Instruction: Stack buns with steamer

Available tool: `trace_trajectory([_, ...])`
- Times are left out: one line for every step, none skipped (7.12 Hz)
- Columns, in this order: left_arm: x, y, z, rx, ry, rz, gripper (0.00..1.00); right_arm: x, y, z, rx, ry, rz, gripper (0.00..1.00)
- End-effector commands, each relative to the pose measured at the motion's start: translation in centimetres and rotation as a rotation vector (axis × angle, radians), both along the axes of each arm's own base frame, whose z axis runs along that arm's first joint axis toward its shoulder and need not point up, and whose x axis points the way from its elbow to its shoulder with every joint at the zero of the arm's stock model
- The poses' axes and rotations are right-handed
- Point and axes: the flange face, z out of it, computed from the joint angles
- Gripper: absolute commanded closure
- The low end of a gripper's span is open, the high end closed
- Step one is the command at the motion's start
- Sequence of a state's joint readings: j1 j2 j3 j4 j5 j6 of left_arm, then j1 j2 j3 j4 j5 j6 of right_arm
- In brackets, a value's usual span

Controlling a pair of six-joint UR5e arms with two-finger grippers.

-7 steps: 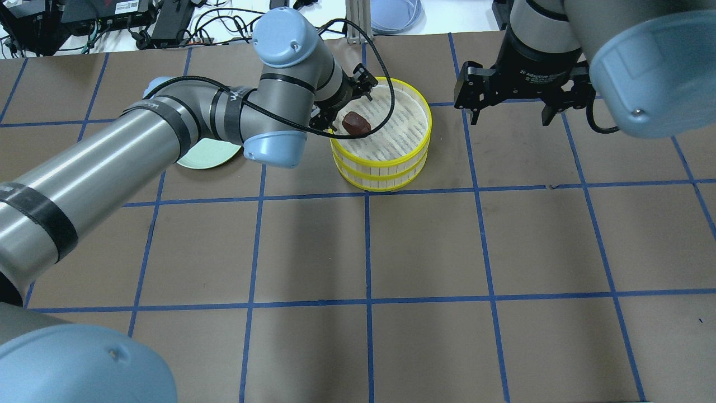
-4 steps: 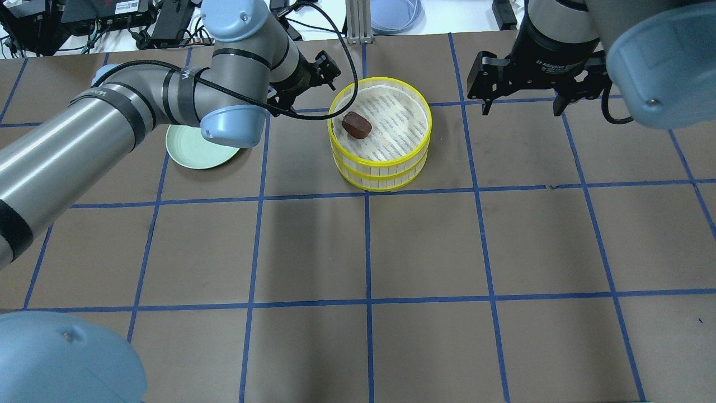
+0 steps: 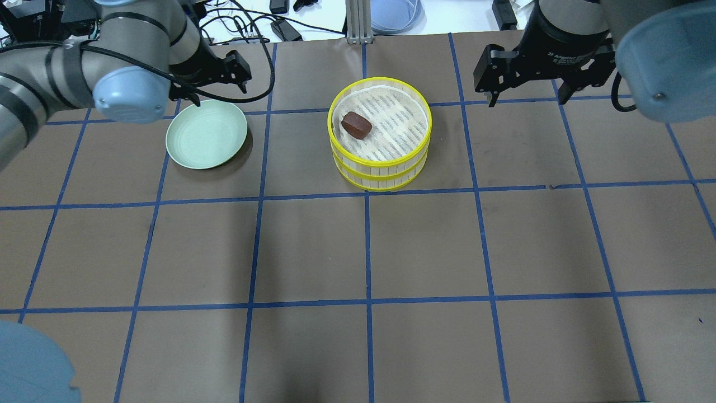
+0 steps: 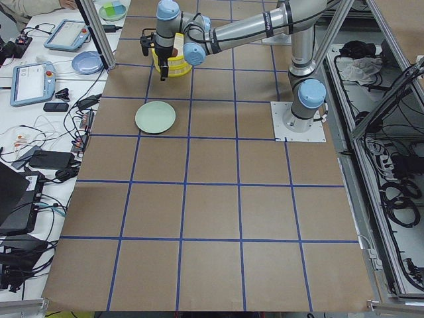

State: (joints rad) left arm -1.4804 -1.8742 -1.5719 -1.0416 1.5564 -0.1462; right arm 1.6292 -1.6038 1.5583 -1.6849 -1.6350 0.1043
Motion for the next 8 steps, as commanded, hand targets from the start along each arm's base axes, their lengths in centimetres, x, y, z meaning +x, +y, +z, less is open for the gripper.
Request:
trace_trajectory([5.0,2.3,3.9,0.072,-0.006,0.034,0.00,-0.4,-0.1,0.6,-0.016,-0.051,0.021,0.01])
trace_trajectory([5.0,3.8,6.3,0.108,-0.012,0.029,0.00,-0.4,-0.1,0.7,-0.025,-0.048,0.024,0.01])
trace_trajectory([5.7,5.3,8.3,0.132,-0.091,-0.051,0.00,-0.6,-0.2,0.6,-0.023,-0.037,0.025,0.00])
trace_trajectory([5.9,6.8,9.8,0.146,-0.115,-0.071,0.00,-0.6,-0.1,0.5,-0.014,-0.032,0.024,0.00])
trace_trajectory([5.7,7.7,10.6,0.141,-0.122,-0.072,0.00,-0.6,-0.2,0.4,-0.009,-0.032,0.024,0.00])
trace_trajectory([5.8,7.7,10.5,0.138,-0.112,-0.078,0.00,-0.6,-0.1,0.4,-0.010,-0.032,0.024,0.00])
trace_trajectory([5.4,7.8,10.6,0.127,-0.089,-0.073,0.00,-0.6,-0.2,0.3,-0.009,-0.032,0.024,0.00])
trace_trajectory([5.5,7.8,10.4,0.132,-0.084,-0.070,0.00,-0.6,-0.1,0.2,-0.007,-0.032,0.024,0.00])
